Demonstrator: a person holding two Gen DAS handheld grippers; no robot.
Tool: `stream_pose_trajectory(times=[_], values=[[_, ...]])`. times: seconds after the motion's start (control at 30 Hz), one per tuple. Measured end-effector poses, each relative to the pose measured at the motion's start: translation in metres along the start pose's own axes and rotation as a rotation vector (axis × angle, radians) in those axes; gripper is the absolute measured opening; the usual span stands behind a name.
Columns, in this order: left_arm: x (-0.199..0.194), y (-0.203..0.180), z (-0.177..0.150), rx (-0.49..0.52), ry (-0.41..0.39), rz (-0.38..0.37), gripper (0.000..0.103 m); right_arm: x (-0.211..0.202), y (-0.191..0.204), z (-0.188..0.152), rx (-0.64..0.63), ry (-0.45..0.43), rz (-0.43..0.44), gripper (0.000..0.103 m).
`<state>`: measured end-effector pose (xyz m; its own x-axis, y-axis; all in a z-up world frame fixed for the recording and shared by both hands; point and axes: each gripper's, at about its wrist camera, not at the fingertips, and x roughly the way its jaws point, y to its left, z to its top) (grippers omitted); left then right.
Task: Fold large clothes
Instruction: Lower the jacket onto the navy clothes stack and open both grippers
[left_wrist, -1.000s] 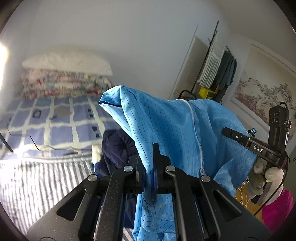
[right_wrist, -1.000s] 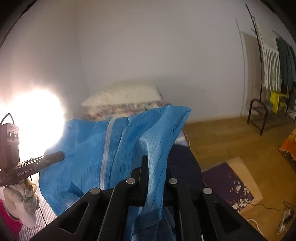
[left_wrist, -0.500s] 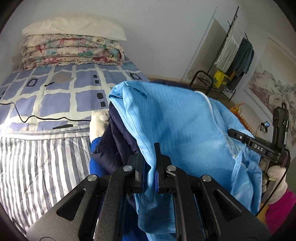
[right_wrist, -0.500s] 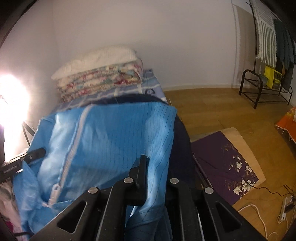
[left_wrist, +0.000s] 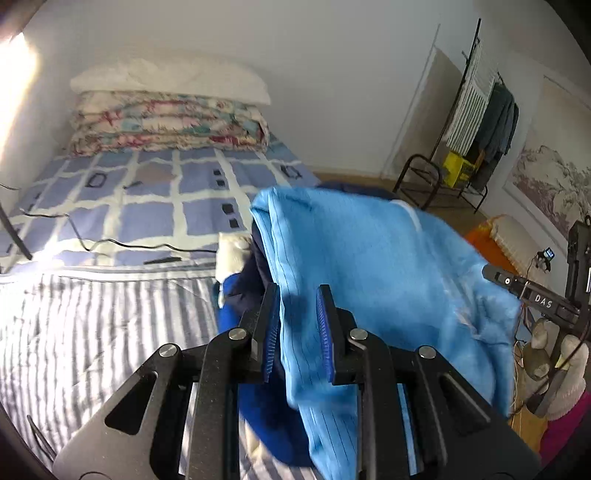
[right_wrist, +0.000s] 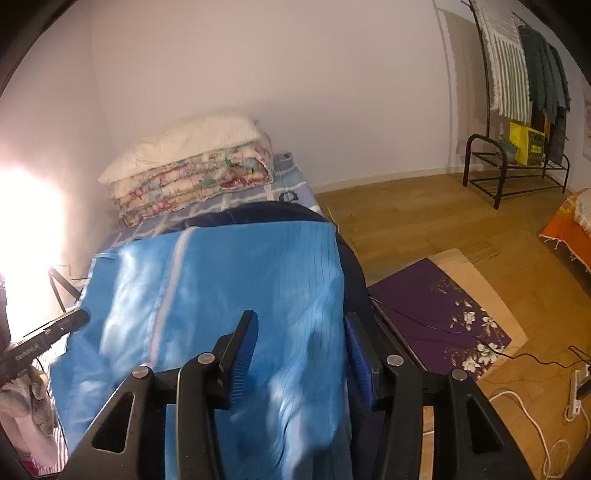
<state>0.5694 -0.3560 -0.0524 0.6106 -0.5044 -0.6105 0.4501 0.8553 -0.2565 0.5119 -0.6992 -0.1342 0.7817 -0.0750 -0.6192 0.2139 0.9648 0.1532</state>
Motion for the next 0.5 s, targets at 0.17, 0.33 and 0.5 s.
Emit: stream_pose_trajectory(times=[0.17,0.33,0.5], values=[[-0.076,-0.015,0.002,0.039,-0.059,0.003,0.019,-0.065,0.027,0.003,-0.036,-0.053,0.006,0.05],[-0.19,-0.03,0.002,0.058,-0.124,0.012,0.019,-0.163,0.055,0.003,-0.052,-0.113,0.049,0.05],[-0.322,-0.047,-0.004,0.05,-0.187,0.014,0.019,-0.279,0.089,-0.009,-0.097,-0.159,0.072,0.05]])
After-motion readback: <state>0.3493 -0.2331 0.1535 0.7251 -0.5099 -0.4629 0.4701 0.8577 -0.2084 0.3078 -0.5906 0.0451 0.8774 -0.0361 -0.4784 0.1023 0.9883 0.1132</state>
